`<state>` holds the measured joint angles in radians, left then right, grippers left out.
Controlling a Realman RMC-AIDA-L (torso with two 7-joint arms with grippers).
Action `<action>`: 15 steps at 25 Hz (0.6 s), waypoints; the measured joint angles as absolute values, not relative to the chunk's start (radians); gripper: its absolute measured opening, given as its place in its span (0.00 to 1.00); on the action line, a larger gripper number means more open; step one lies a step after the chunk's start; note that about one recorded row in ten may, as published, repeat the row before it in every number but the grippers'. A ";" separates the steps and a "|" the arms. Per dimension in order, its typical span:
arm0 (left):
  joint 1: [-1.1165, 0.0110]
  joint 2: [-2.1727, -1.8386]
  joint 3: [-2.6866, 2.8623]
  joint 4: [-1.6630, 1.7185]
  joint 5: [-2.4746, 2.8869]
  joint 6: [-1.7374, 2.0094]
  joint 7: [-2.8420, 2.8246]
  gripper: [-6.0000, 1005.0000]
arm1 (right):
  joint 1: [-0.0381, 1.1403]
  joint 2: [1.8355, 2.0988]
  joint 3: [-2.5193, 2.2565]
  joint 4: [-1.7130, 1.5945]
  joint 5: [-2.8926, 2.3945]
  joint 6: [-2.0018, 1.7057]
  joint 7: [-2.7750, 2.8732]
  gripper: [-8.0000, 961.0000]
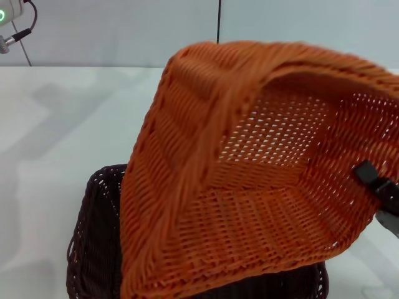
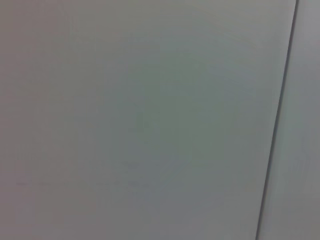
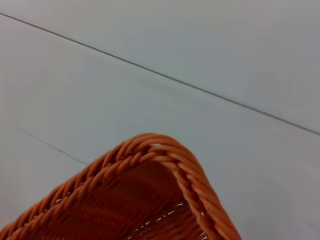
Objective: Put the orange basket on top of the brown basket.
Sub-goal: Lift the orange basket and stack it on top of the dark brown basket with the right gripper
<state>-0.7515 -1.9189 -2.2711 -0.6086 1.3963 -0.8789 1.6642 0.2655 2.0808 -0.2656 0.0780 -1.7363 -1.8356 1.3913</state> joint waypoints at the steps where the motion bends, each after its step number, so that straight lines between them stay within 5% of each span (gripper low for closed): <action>1: -0.752 -1.919 -2.268 -0.609 1.396 -0.878 1.664 0.86 | 0.265 2.081 -0.265 0.079 -1.736 -1.825 1.385 0.16; 15: -0.752 -1.928 -2.266 -0.609 1.398 -0.875 1.664 0.86 | 0.334 2.082 -0.285 0.110 -1.772 -1.771 1.351 0.16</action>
<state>-0.7516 -1.9277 -2.2657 -0.6091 1.3975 -0.8750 1.6643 0.3341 2.0822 -0.2850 0.1105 -1.7716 -1.7713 1.3514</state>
